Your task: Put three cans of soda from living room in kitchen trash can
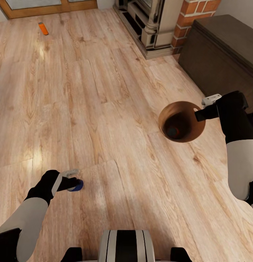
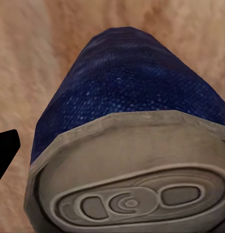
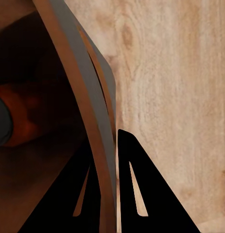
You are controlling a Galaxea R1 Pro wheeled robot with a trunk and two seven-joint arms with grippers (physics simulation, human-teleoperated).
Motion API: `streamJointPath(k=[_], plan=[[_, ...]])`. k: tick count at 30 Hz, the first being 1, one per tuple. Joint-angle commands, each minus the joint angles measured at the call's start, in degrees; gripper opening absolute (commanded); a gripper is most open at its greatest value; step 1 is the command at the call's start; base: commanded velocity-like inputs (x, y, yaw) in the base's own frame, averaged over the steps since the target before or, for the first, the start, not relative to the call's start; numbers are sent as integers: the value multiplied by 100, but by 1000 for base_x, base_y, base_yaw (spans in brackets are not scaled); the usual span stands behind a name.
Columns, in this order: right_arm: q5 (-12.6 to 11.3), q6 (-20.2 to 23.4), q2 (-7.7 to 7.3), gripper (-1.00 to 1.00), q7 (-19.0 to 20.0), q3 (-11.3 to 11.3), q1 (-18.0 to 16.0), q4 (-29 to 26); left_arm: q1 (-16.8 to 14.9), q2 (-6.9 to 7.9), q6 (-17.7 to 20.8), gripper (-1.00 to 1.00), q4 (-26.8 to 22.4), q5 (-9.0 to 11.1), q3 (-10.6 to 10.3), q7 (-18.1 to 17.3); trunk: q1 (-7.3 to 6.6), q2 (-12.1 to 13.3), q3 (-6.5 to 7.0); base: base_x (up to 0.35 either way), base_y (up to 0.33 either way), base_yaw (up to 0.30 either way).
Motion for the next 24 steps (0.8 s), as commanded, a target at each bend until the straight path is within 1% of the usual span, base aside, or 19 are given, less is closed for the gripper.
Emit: streamJointPath(k=[1, 12, 17, 24], plan=[[-43, 9, 1, -100, 29, -4, -2, -1, 0, -1, -2, -100, 0, 1, 0, 0, -1, 0, -4, 0, 0, 0], [-37, 9, 2, -100, 29, 0, -2, -1, 18, -6, -9, -100, -9, 24, 0, -1, -1, 0, -13, 0, 0, 0], [26, 9, 12, -100, 29, 4, -2, -1, 18, -6, -9, -100, -4, 15, 0, -1, -1, 0, -13, 0, 0, 0], [43, 9, 14, -100, 29, 5, -2, -8, 16, -10, 25, -100, 0, -6, 0, 6, -19, 9, 142, 0, 0, 0]])
